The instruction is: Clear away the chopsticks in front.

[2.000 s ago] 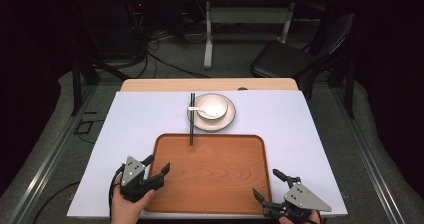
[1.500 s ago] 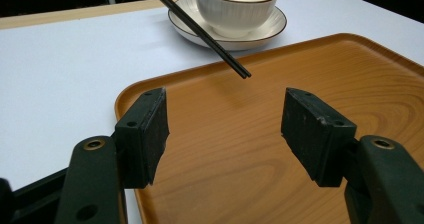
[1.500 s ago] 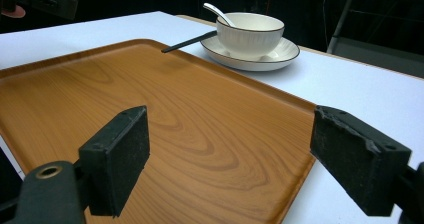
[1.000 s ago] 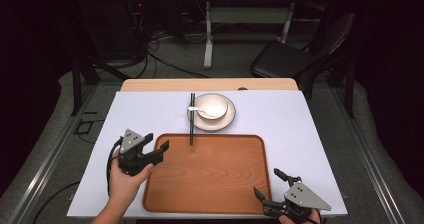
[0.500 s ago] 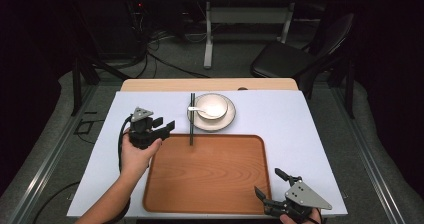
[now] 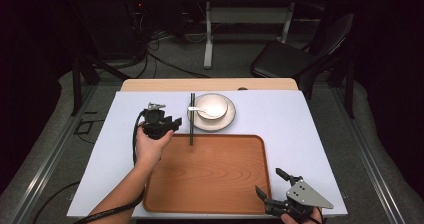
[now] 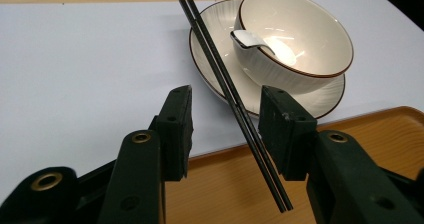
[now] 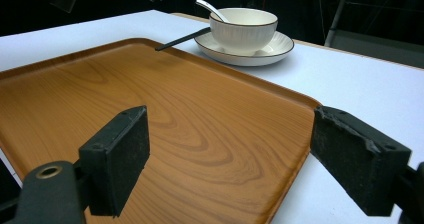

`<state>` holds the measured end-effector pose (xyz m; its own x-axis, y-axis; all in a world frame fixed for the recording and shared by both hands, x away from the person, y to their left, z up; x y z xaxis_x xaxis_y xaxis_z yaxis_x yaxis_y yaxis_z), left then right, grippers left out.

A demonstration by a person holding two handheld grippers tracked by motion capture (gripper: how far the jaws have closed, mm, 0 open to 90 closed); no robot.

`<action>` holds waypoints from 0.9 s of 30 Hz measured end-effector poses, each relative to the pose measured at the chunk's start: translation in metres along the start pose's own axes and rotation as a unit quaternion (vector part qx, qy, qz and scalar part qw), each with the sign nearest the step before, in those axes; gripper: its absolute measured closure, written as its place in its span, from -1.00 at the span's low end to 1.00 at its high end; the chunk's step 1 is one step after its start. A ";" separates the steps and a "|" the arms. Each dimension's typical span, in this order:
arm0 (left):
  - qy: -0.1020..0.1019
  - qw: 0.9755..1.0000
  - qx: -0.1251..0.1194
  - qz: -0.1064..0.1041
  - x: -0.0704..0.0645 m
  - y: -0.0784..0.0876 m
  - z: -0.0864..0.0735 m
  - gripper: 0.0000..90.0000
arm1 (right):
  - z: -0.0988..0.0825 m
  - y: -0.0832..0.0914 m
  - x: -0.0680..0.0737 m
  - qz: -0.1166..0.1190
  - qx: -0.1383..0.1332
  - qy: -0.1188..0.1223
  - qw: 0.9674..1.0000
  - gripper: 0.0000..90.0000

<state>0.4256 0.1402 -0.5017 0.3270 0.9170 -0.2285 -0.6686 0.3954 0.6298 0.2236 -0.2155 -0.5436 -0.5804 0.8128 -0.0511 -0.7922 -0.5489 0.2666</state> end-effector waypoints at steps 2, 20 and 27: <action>0.002 1.000 0.004 0.004 -0.001 -0.003 0.001 0.30 | 0.000 0.000 0.000 0.000 -0.001 0.001 1.000 -0.65; 0.028 0.997 0.066 0.004 -0.016 -0.040 -0.002 0.52 | 0.000 0.002 -0.002 0.003 -0.003 -0.007 1.000 -0.65; 0.023 0.996 0.085 0.019 -0.021 -0.049 -0.004 0.54 | 0.000 0.002 -0.002 0.004 -0.002 -0.009 1.000 -0.64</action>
Point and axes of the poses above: each handheld gripper's, and its own axes: y roughly backward along the jaws, z roughly out of its top, x roughly to its left, the point moved 3 cm from there along -y, roughly forward along the jaws, and after that the axes turned 1 degree about y, right-handed, at the moved point
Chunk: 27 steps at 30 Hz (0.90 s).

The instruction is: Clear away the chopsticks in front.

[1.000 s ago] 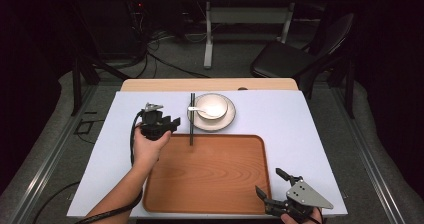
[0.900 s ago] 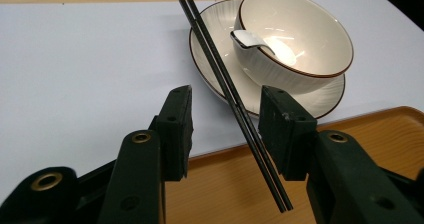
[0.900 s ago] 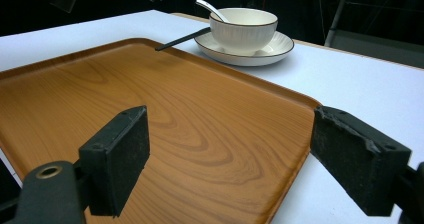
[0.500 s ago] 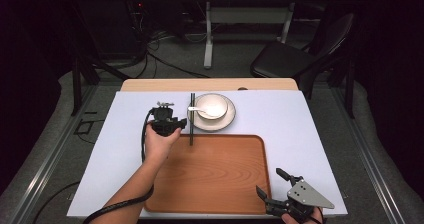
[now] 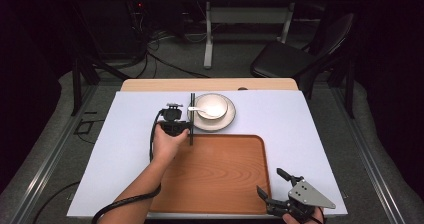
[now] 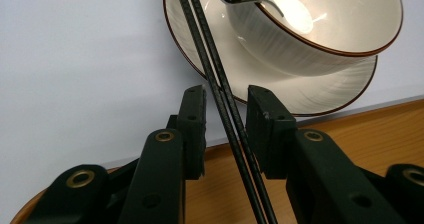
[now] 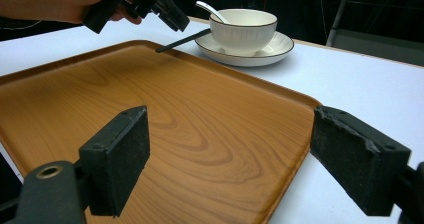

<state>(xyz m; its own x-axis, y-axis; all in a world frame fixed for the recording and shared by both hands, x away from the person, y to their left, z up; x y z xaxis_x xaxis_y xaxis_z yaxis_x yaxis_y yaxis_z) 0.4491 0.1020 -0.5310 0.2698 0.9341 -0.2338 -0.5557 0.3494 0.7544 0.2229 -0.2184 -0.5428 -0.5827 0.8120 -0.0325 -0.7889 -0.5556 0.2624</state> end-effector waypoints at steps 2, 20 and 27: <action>0.006 1.000 0.002 -0.001 0.000 -0.002 0.000 0.56 | 0.000 0.000 0.000 0.000 0.000 0.001 1.000 -0.64; 0.035 0.998 0.045 0.008 0.002 -0.013 0.007 0.65 | 0.000 0.001 -0.001 0.003 0.002 0.001 1.000 -0.64; 0.048 0.997 0.063 0.012 0.005 -0.019 0.008 0.68 | -0.001 0.001 0.000 0.005 0.004 -0.001 1.000 -0.64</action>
Point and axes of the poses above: each handheld gripper's, and its own axes: y roughly backward along the jaws, z roughly out of its top, x roughly to its left, the point moved 3 cm from there along -y, roughly forward along the jaws, and after that the axes turned 1 degree about y, right-handed, at the moved point
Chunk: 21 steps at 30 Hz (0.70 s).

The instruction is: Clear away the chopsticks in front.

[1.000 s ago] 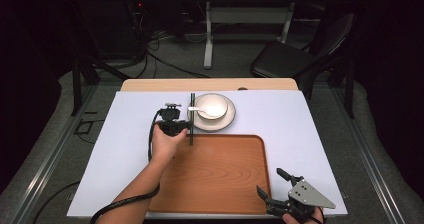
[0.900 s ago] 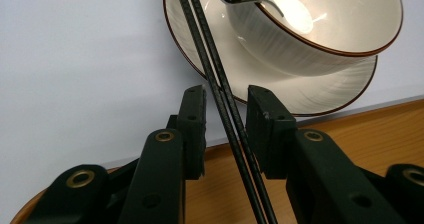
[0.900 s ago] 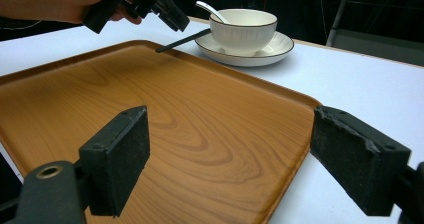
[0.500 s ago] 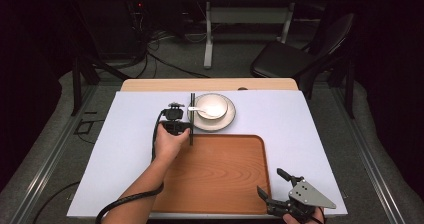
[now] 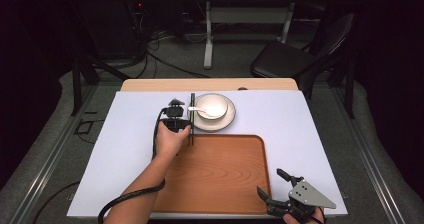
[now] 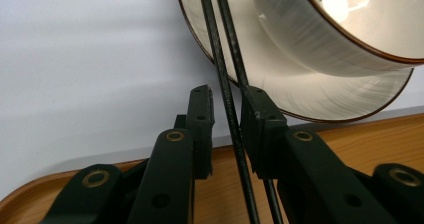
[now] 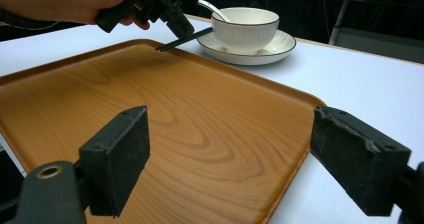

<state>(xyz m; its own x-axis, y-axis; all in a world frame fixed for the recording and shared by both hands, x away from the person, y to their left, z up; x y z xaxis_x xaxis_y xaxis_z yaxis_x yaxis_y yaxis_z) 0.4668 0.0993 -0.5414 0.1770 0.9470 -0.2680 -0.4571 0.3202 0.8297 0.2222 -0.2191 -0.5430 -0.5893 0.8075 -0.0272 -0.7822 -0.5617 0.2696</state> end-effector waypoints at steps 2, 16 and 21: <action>0.005 1.000 0.003 0.002 0.001 -0.002 0.000 0.69 | 0.000 -0.001 0.000 0.001 0.002 0.002 1.000 -0.65; 0.029 0.999 0.023 0.002 0.003 -0.006 0.004 0.87 | 0.000 0.000 0.000 0.001 0.000 0.001 1.000 -0.64; 0.030 0.999 0.023 0.000 0.003 -0.006 0.004 0.91 | 0.000 0.000 0.000 0.000 0.000 0.000 1.000 -0.65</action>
Point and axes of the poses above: each handheld gripper's, and its own axes: y roughly backward along the jaws, z roughly out of its top, x roughly to its left, the point moved 3 cm from there along -y, roughly forward along the jaws, and after that the axes turned 1 degree about y, right-handed, at the moved point
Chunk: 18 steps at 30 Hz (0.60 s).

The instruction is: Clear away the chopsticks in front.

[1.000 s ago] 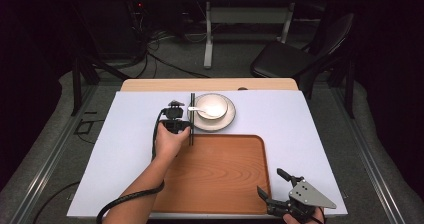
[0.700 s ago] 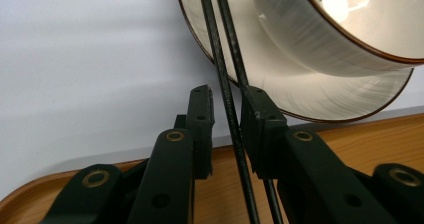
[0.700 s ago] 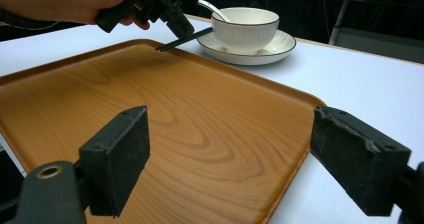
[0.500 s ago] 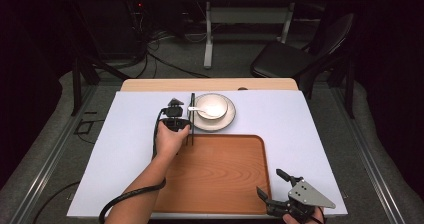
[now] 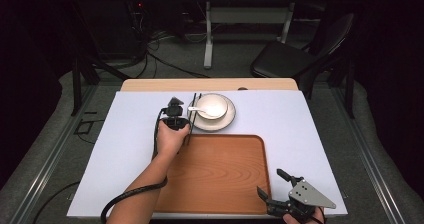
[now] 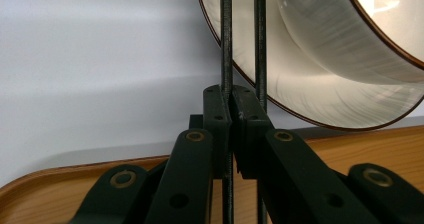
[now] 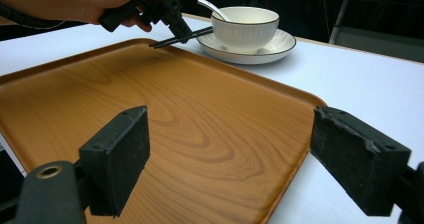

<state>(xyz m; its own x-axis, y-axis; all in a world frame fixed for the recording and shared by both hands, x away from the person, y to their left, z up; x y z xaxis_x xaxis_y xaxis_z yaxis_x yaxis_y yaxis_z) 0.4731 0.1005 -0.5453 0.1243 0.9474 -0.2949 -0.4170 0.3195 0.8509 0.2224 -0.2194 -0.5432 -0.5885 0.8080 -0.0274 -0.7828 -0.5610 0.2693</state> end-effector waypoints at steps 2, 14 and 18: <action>0.001 1.000 -0.003 -0.002 0.000 0.000 0.000 0.91 | 0.000 0.000 0.000 0.000 -0.001 0.000 1.000 -0.65; 0.010 1.000 -0.022 -0.008 0.017 0.021 0.000 0.91 | 0.000 -0.001 0.000 0.000 0.000 0.000 1.000 -0.64; 0.009 0.999 -0.033 -0.015 0.026 0.037 -0.002 0.91 | 0.000 -0.001 0.001 -0.001 0.002 -0.001 1.000 -0.65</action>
<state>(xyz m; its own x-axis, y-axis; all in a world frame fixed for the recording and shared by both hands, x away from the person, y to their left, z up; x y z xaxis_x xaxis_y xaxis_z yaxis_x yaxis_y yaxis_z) 0.4593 0.1366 -0.5225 0.1221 0.9370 -0.3272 -0.4724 0.3448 0.8111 0.2228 -0.2182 -0.5437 -0.5862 0.8097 -0.0270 -0.7837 -0.5583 0.2722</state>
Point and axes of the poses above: each handheld gripper's, and its own axes: y roughly backward along the jaws, z roughly out of its top, x roughly to its left, the point moved 3 cm from there along -y, roughly forward along the jaws, and after that the axes turned 1 degree about y, right-handed, at the moved point
